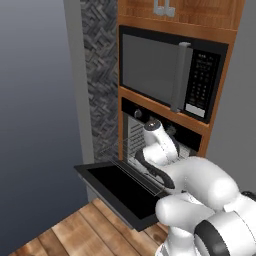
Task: Place the fish on the rack of the oven, and slide the rack back inside. Close the oven door.
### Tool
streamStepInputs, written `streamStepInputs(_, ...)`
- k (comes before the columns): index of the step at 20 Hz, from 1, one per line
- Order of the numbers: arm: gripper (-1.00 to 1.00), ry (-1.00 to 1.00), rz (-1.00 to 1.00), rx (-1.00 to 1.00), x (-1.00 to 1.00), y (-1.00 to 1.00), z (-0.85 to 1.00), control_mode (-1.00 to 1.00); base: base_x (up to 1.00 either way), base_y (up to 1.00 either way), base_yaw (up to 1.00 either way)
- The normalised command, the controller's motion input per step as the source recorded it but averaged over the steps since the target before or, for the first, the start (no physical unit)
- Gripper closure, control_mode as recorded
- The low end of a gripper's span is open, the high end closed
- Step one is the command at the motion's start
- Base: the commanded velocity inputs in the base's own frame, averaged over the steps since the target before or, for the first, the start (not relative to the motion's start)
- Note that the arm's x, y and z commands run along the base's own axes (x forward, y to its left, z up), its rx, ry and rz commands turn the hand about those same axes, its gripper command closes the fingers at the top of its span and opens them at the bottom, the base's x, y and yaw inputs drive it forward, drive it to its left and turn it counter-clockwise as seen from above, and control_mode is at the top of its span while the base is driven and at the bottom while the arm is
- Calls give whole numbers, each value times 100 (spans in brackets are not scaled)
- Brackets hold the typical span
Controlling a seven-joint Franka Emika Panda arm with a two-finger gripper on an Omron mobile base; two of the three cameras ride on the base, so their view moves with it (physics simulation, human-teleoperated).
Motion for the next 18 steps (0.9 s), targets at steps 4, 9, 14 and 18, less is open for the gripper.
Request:
streamStepInputs(4,100,0,0,0,56,0,-14,-100,0,0,0)
streamStepInputs(9,100,-1,0,0,44,0,-32,-100,0,0,0)
streamStepInputs(14,100,1,0,0,51,0,-24,-100,0,0,0)
streamStepInputs(18,100,0,-1,-1,47,0,-28,-100,0,0,0)
